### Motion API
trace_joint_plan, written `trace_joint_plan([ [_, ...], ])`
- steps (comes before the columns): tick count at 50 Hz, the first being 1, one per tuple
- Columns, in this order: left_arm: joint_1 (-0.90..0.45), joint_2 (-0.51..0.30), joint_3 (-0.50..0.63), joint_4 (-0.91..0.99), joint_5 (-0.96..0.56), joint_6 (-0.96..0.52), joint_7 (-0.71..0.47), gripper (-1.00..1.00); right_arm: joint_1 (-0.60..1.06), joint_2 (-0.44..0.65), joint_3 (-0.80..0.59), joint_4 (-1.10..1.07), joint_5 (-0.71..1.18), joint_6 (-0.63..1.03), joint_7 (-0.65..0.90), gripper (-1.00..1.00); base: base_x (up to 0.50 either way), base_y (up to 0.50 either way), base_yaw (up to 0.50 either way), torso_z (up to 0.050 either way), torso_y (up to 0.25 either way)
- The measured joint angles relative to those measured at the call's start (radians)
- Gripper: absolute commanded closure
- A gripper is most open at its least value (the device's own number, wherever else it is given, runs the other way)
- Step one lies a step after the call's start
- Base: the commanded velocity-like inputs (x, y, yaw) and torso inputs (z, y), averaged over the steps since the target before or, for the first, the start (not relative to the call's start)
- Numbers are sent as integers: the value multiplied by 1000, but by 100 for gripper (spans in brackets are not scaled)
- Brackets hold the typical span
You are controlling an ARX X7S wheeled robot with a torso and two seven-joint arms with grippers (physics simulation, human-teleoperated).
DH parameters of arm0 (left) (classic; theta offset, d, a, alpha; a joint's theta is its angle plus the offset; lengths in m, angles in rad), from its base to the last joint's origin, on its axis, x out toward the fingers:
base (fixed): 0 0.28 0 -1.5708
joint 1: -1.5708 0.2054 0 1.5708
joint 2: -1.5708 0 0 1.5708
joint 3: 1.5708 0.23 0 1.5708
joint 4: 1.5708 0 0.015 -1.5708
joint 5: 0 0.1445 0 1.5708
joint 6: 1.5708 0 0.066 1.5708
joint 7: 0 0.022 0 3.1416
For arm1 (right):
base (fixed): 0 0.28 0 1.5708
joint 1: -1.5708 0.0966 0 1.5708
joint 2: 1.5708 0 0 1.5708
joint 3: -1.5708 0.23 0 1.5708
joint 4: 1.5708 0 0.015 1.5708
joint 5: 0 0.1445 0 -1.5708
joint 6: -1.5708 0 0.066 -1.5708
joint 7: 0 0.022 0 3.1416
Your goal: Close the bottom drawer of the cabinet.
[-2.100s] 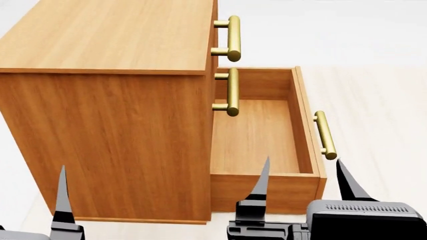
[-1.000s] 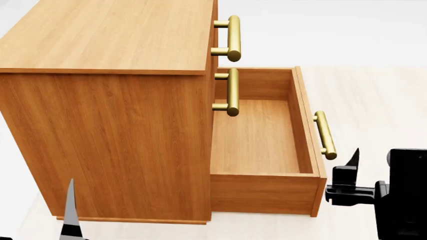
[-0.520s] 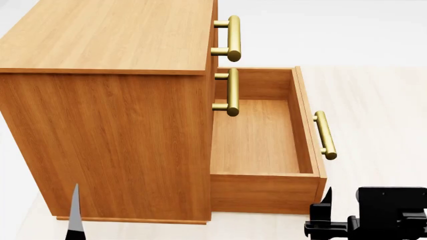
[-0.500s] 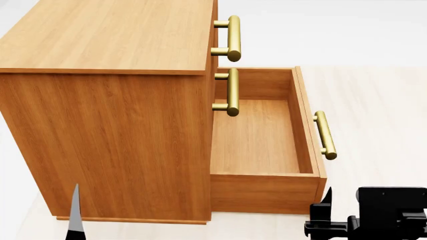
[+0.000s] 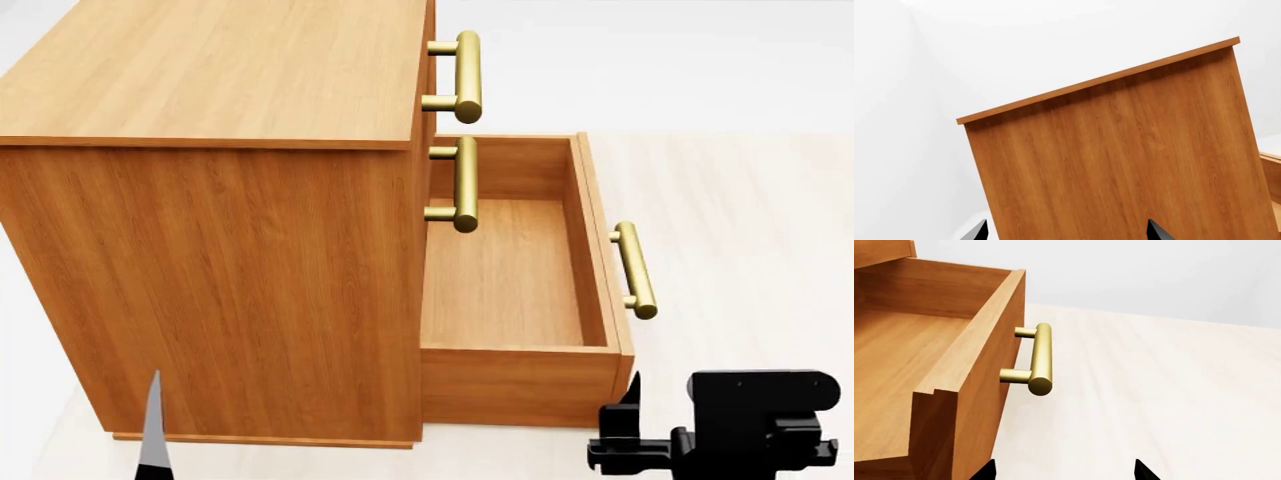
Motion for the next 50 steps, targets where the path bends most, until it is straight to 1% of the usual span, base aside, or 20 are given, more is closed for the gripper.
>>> trace_joint_plan([
  [11,-1,-3,4,6,0,-5,-4,-100,11,-26,-32,14,-14,-20,-22,-100,0,0,0,0,0],
  [29,-3,-3,21,10,6,-9,-11,-100,-8,-55,-78,-27,-21,-23,-59,-100,0,0,0,0,0],
  [50,-2,-5,40,8,7,-2,-18,-100,28,-122,-101,50,-29,-88,-14,-100,0,0,0,0,0],
])
